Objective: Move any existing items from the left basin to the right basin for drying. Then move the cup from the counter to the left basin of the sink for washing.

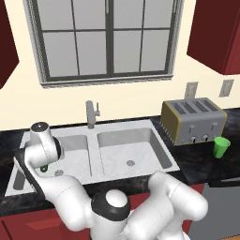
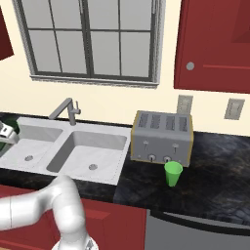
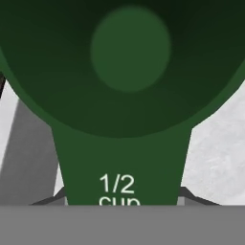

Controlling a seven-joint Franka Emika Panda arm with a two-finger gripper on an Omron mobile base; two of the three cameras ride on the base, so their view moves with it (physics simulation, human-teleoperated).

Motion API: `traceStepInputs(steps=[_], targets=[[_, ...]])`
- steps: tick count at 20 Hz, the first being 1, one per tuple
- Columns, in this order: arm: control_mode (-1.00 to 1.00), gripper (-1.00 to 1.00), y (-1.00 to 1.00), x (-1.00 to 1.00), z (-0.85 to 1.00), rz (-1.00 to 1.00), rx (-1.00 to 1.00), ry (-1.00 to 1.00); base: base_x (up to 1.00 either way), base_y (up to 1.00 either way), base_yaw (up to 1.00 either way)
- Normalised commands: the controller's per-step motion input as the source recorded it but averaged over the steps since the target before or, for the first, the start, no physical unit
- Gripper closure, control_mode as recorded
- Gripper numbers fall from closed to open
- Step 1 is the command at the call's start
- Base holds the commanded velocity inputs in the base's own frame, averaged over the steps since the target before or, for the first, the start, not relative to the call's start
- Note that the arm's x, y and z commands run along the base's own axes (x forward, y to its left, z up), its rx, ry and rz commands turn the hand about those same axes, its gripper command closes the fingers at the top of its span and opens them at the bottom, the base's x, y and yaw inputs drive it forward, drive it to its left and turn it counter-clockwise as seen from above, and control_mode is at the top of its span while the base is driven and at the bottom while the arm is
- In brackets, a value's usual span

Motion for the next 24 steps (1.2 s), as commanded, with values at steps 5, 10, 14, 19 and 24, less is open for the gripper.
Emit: traceStepInputs(steps=[5, 10, 14, 19, 24], targets=[[-1.00, 1.00, -0.22, -0.43, 0.38, -0.04, 0.00, -0.04, 0.00, 0.00, 0.00], [-1.00, 1.00, -0.34, -0.34, 0.41, -0.04, 0.00, -0.02, 0.00, 0.00, 0.00], [-1.00, 1.00, -0.37, -0.42, 0.36, -0.06, 0.00, -0.03, 0.00, 0.00, 0.00], [-1.00, 1.00, -0.36, -0.44, 0.34, -0.06, 0.00, -0.02, 0.00, 0.00, 0.00], [-1.00, 1.00, -0.38, -0.37, 0.28, -0.07, 0.02, 0.00, 0.00, 0.00, 0.00]])
